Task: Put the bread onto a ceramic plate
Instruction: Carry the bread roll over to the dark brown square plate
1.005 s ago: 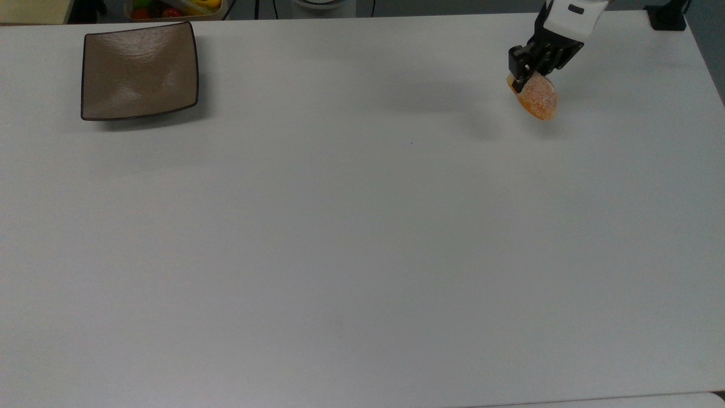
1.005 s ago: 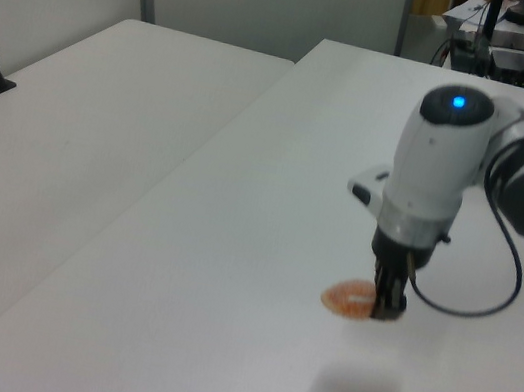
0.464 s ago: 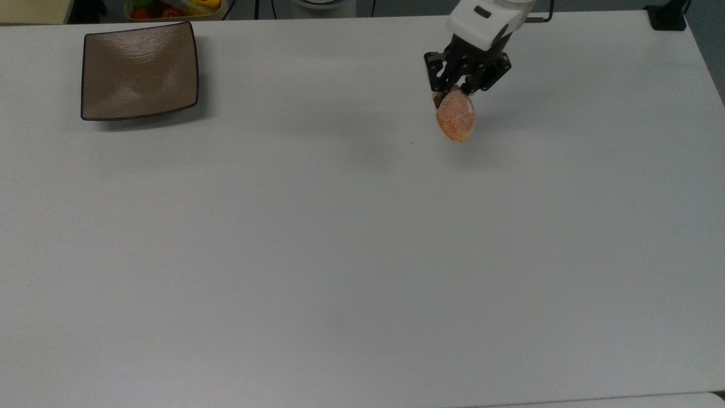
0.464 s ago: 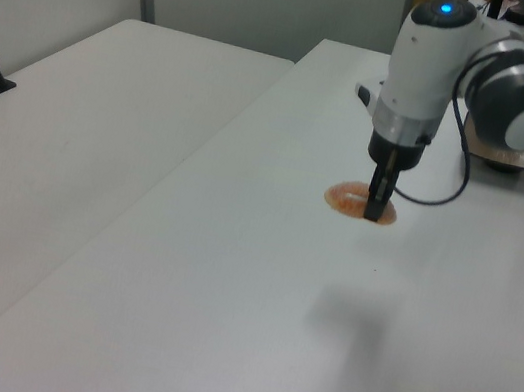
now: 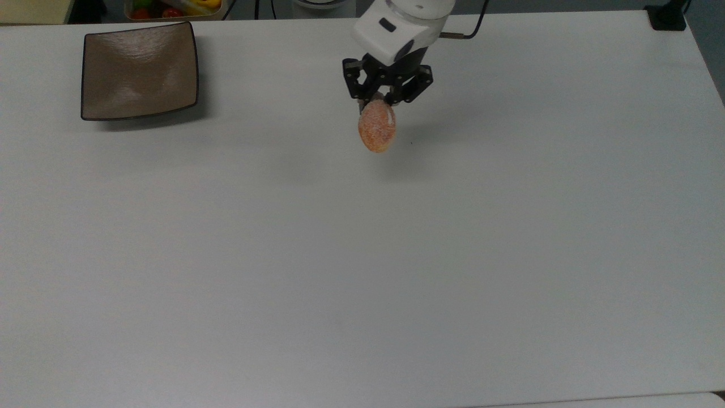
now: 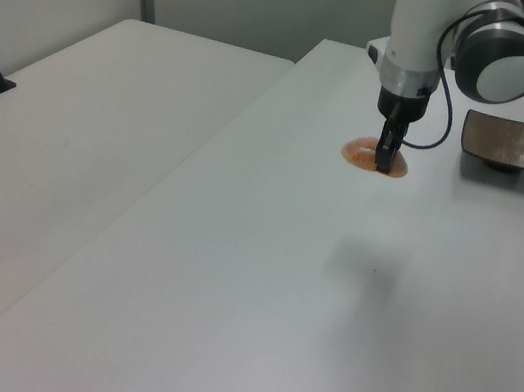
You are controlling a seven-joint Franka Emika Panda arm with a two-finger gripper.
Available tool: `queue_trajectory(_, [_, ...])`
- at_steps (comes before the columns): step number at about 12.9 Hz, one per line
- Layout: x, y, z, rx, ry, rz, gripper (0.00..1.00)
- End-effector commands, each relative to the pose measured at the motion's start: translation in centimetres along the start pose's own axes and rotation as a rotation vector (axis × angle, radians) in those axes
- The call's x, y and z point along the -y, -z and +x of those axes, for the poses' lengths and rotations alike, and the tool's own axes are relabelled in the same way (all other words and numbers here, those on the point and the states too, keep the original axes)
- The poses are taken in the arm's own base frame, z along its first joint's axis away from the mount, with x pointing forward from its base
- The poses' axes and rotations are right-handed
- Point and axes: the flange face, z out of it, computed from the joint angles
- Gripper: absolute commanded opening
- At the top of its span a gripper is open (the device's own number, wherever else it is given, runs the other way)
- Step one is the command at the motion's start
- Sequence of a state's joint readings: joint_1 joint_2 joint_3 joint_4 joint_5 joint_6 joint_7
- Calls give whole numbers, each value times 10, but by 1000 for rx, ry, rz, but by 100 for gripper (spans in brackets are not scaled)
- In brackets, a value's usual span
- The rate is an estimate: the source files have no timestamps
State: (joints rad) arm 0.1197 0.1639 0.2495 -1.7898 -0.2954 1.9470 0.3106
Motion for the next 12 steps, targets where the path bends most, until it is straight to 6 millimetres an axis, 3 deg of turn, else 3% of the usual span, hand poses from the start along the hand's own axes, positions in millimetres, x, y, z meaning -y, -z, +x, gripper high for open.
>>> queue_trajectory(1, [-68, 5, -11, 49, -2, -14, 32])
queue_trajectory(8, [-214, -15, -26, 107, -83, 12, 32])
queue_trajectory(10, [-243, -23, -37, 125, -78, 14, 32])
queue_trajectory(12, [-263, -50, -55, 183, -58, 27, 32])
